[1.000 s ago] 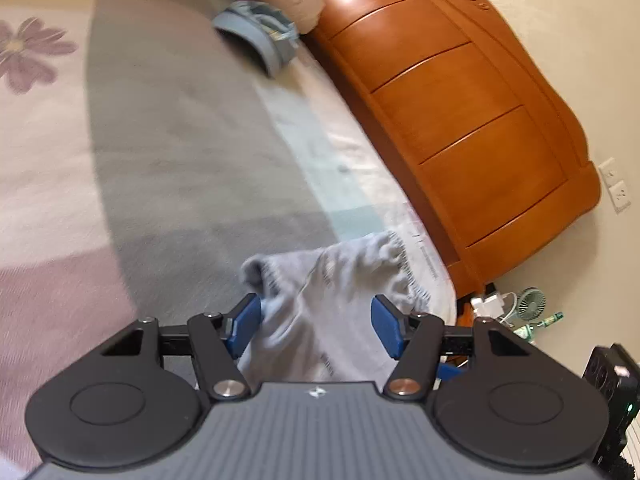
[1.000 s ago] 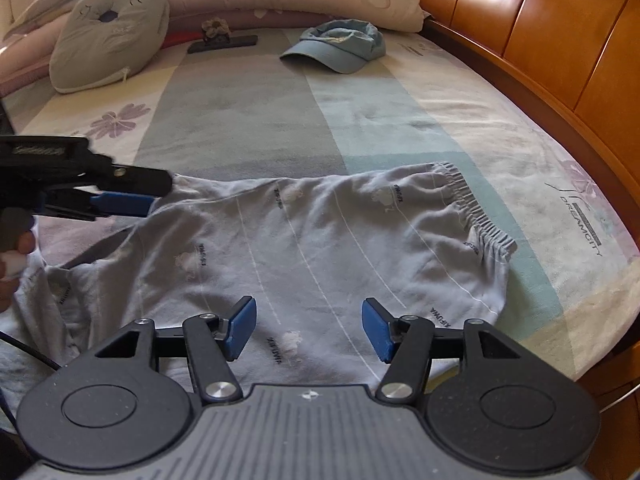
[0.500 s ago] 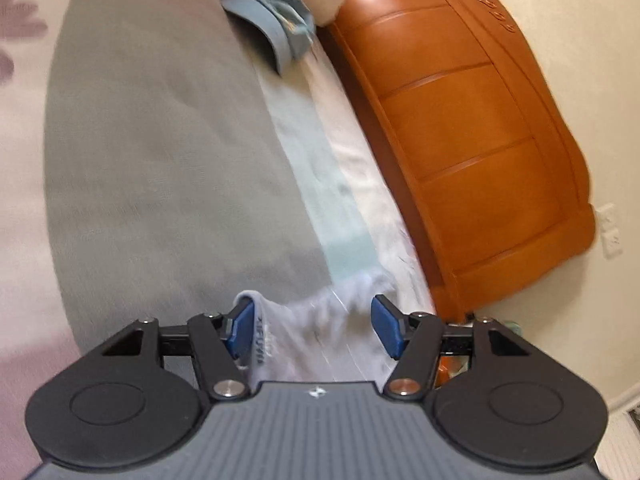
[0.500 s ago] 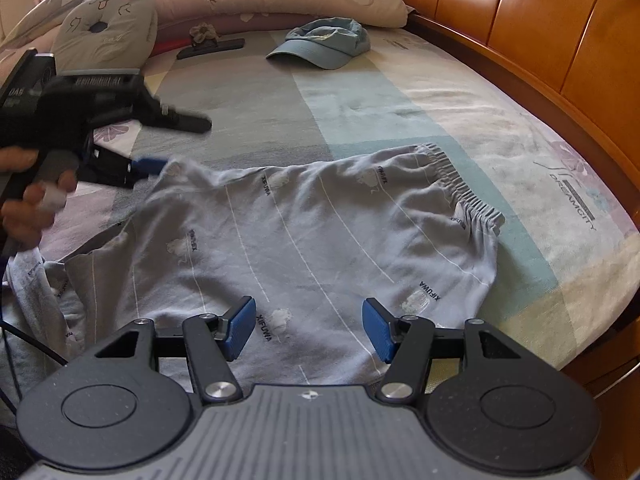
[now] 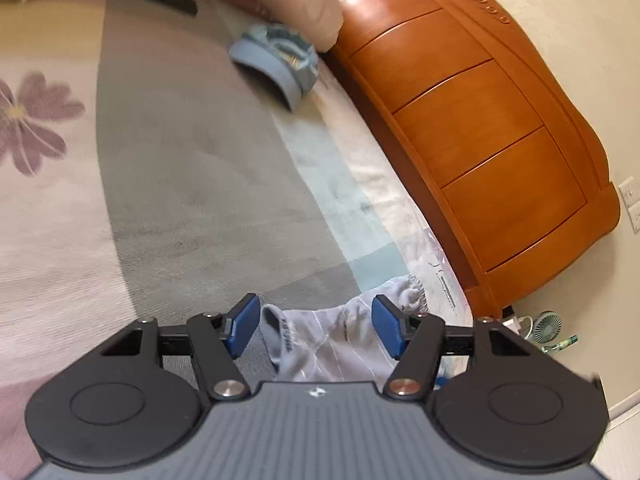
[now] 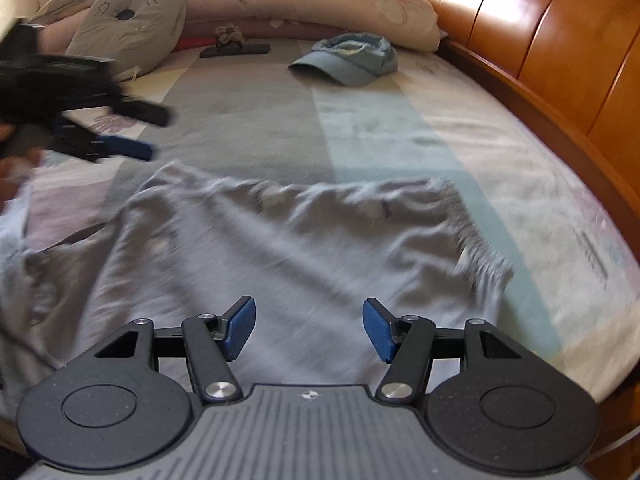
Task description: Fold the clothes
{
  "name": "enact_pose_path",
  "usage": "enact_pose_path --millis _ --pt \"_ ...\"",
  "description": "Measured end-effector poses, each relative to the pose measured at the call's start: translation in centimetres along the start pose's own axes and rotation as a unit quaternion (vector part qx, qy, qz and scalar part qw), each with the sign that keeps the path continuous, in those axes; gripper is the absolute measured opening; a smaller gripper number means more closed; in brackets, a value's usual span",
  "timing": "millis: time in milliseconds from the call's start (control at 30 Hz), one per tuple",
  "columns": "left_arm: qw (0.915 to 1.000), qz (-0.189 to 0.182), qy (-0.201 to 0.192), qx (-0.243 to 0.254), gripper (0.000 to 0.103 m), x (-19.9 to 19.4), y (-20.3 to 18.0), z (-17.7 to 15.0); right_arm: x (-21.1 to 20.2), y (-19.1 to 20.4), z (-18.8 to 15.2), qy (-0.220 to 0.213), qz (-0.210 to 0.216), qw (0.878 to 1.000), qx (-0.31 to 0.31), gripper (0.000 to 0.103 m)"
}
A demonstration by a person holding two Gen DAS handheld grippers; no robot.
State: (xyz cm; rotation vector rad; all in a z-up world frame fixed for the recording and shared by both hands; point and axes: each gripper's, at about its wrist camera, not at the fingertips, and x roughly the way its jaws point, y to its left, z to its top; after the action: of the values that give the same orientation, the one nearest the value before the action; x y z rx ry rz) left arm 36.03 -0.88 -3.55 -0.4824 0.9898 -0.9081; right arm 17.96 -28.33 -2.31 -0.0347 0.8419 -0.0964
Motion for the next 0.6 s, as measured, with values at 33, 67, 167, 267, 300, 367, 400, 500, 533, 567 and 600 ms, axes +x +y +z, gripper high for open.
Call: enact_pose_path --millis 33,67,167,267,300,367,400,500,533,567,600 --pt "1.0 0.0 -0.006 0.006 0.062 -0.6 -0.7 -0.3 0.4 -0.7 0.5 -0.007 0.003 1.0 0.001 0.065" --pt "0.9999 -0.002 -0.009 0.012 0.064 -1.0 -1.4 -0.6 1.0 -1.4 1.1 -0.015 0.006 1.0 0.002 0.065" --pt "0.9994 -0.024 0.0 0.027 0.067 -0.3 -3.7 -1.7 2.8 -3.2 2.5 -0.033 0.024 0.999 -0.002 0.065" --pt "0.9988 -0.027 0.028 0.031 0.067 2.5 -5.3 -3.5 5.2 -5.3 3.4 -0.036 0.049 0.998 -0.003 0.065" --pt "0.9988 -0.013 0.038 0.027 0.067 3.3 -5.4 -4.2 6.1 -6.1 3.6 -0.033 0.053 0.998 0.0 0.065" --pt "0.9975 0.037 0.05 0.034 0.066 4.1 -5.3 -5.6 7.9 -7.7 3.5 -0.023 0.037 0.999 -0.006 0.057" --pt "0.9956 0.065 0.053 0.04 0.065 4.2 -5.3 -6.4 8.2 -8.6 3.4 -0.025 0.044 0.999 -0.007 0.055" --pt "0.9897 0.116 0.057 0.063 0.063 3.9 -5.8 -8.0 8.2 -10.1 3.4 -0.027 0.059 0.998 -0.018 0.04" --pt "0.9881 0.123 0.062 0.068 0.063 3.6 -6.2 -8.2 7.8 -10.0 3.5 -0.023 0.051 0.998 -0.026 0.04" --pt "0.9866 0.128 0.065 0.077 0.063 3.2 -6.6 -8.4 7.2 -9.6 3.6 -0.021 0.046 0.998 -0.035 0.044" --pt "0.9852 0.13 0.064 0.092 0.063 2.6 -7.2 -8.7 6.5 -9.2 3.6 -0.02 0.043 0.998 -0.044 0.048"
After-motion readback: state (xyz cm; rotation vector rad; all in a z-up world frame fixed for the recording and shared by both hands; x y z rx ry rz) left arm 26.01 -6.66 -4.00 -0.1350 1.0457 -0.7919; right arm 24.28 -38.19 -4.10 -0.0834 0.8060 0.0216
